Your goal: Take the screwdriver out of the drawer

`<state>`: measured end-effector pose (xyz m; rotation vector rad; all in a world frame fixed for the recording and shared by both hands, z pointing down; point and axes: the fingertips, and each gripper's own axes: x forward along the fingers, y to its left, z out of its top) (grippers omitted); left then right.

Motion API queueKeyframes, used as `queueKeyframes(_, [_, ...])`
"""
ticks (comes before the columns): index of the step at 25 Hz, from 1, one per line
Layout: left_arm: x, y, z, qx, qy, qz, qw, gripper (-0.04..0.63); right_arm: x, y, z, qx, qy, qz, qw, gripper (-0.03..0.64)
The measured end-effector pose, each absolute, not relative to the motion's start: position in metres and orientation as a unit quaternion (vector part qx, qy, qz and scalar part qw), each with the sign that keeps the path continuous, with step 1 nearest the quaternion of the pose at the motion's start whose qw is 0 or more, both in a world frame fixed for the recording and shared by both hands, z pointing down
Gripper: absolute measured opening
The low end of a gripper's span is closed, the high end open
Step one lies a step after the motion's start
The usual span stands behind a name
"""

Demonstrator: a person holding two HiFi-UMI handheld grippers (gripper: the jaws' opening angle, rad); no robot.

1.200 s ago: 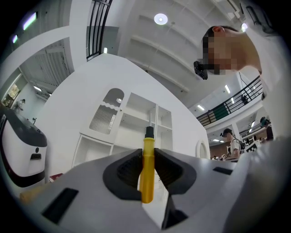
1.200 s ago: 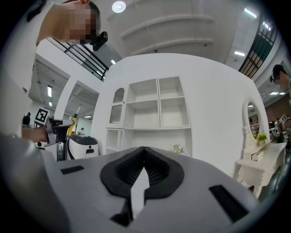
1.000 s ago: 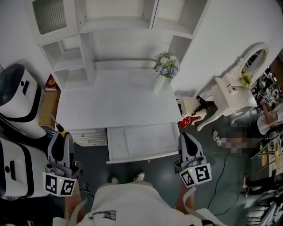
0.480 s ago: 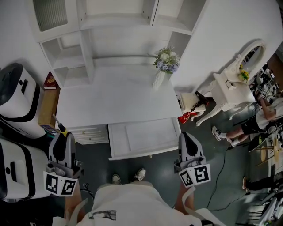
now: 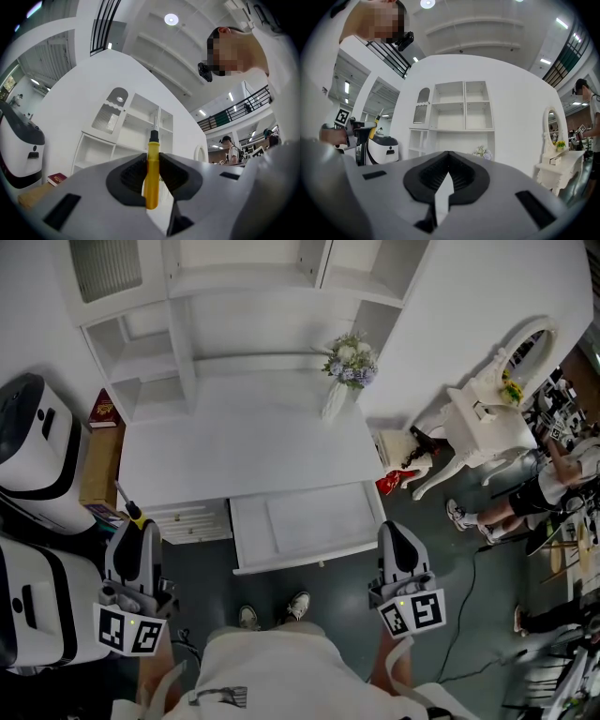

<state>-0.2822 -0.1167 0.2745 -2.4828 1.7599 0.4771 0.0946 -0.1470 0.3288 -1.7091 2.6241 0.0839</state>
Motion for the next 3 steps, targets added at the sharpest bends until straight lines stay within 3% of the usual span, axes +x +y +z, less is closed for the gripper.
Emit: queueKeyframes(3, [-0.2856, -0.1154, 0.2778, -0.807, 0.57, 0.155, 0.028, 0.087, 0.0911, -0.145, 0.33, -0.547, 0.837, 0.027, 0.002, 0.008])
